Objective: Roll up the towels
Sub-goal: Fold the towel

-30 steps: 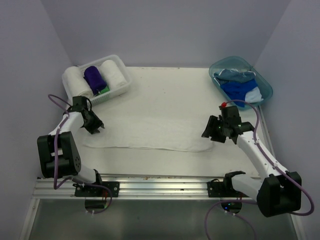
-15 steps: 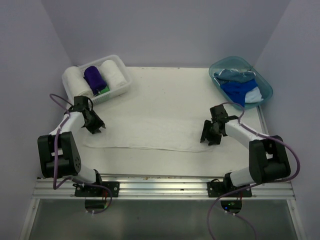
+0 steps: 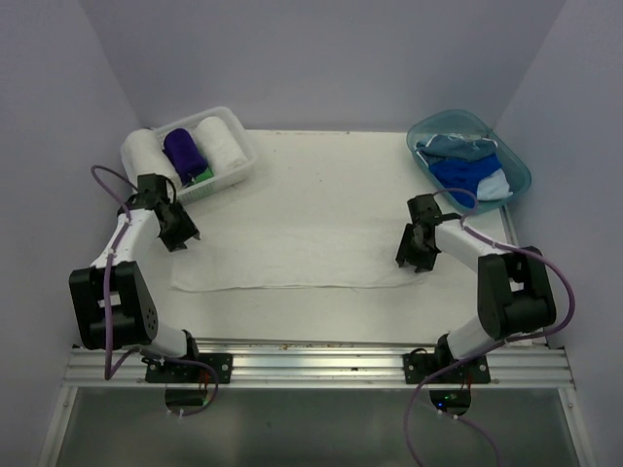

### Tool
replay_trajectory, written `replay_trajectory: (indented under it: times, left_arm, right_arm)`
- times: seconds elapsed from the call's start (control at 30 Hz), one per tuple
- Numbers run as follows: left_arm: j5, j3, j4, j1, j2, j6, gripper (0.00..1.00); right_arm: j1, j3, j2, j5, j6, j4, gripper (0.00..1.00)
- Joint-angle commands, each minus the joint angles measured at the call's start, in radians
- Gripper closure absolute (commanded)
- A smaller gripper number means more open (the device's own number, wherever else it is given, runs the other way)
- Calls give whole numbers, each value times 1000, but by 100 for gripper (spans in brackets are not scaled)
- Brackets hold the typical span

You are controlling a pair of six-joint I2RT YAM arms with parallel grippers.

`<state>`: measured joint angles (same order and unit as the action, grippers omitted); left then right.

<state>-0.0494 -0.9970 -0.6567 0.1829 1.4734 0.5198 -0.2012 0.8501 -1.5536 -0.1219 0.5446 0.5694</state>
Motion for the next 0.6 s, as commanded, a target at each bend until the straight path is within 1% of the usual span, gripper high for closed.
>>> replay_trajectory:
  times: [0.0,0.07,0.1,0.17,0.2,0.23,0.4,0.43,0.57]
  left_arm:
    - [31,-20,-47,1,-22,-37,53]
    - [48,-8,-55,1,-27,-30,52]
    - [116,1,-63,1,-44,-17,52]
    - [172,32,-69,1,-71,-4,50]
    - [204,40,-75,1,-77,0,41]
    - [209,50,-77,9,-81,2,40]
    - [232,115,-54,52,-59,-3,40]
    - [227,120,-46,73,-52,-9,40]
    - [186,123,-21,84,2,-4,43]
  right_arm:
    - [19,13,-28,-62,14,-14,49]
    - [19,46,-13,-55,-1,-2,48]
    - [19,52,1,-50,-6,0,47]
    - [19,63,47,-36,-18,1,45]
    - [20,64,62,-33,-20,1,44]
    - [19,64,76,-27,-24,3,44]
    - [20,60,133,10,-28,4,43]
    - [19,53,145,24,-28,-2,43]
    - [16,14,127,102,-18,-64,44]
